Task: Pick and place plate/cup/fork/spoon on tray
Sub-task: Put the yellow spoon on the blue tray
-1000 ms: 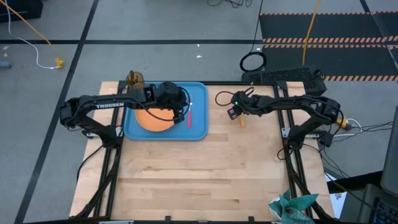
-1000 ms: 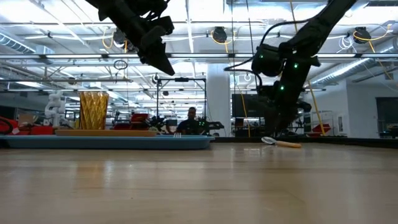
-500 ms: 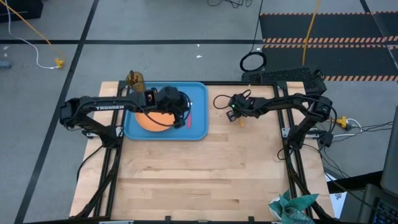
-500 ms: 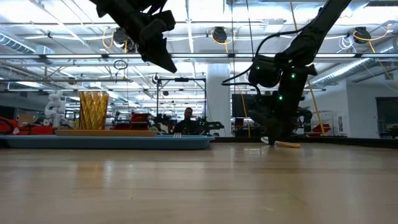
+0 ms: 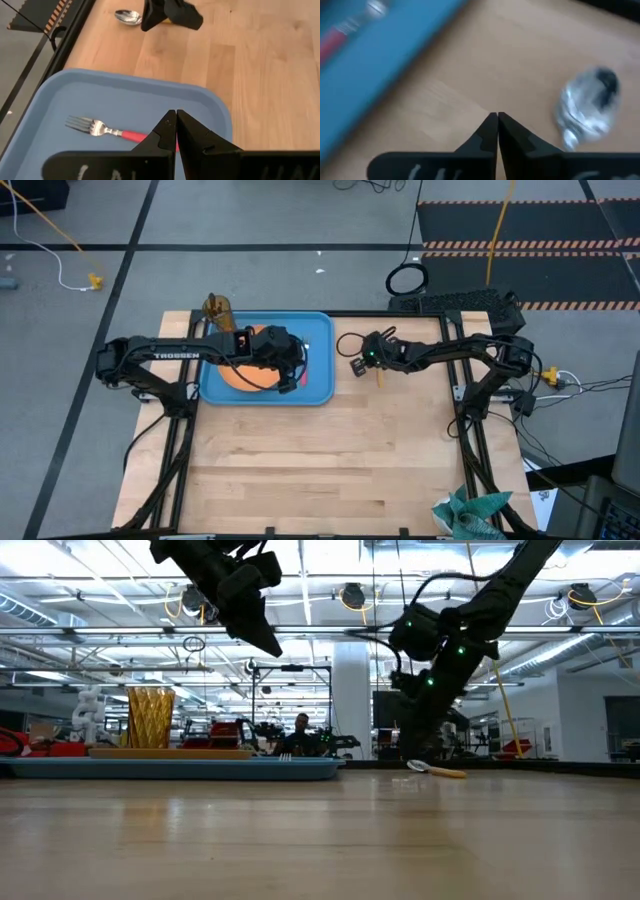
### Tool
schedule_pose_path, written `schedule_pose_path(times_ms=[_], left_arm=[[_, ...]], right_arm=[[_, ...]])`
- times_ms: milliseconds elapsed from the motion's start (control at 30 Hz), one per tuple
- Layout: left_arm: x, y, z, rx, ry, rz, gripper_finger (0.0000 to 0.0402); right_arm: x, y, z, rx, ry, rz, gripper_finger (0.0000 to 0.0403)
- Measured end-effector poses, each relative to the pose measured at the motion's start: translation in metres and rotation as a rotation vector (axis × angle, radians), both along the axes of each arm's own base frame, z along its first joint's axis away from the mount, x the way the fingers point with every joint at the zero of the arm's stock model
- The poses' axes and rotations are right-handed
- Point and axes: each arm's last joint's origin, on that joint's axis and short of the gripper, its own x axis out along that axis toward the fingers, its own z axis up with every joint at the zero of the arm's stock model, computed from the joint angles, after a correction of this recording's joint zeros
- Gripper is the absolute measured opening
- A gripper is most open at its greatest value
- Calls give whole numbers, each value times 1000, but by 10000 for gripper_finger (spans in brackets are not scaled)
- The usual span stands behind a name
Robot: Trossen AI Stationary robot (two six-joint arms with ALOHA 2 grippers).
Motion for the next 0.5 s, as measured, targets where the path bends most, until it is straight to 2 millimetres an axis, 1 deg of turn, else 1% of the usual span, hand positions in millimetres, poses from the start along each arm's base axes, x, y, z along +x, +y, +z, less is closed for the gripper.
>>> schedule_pose_path(times_ms=[100,200,267,367,500], left_arm=[[-1,0,-2,0,23,4,17],[-3,0,-3,-3,45,5,17],[-5,-1,-3,-2,59,2,17],[-7,-1,-4,8,84,-13,17],[-8,-1,-3,35,95,-42,17]], right_arm=[[10,5,7,-33,-94,26,1],[20,11,16,-42,-115,51,1],[23,15,19,-41,-85,32,1],[21,20,21,-29,-11,-26,1],[11,21,16,24,97,-104,9]])
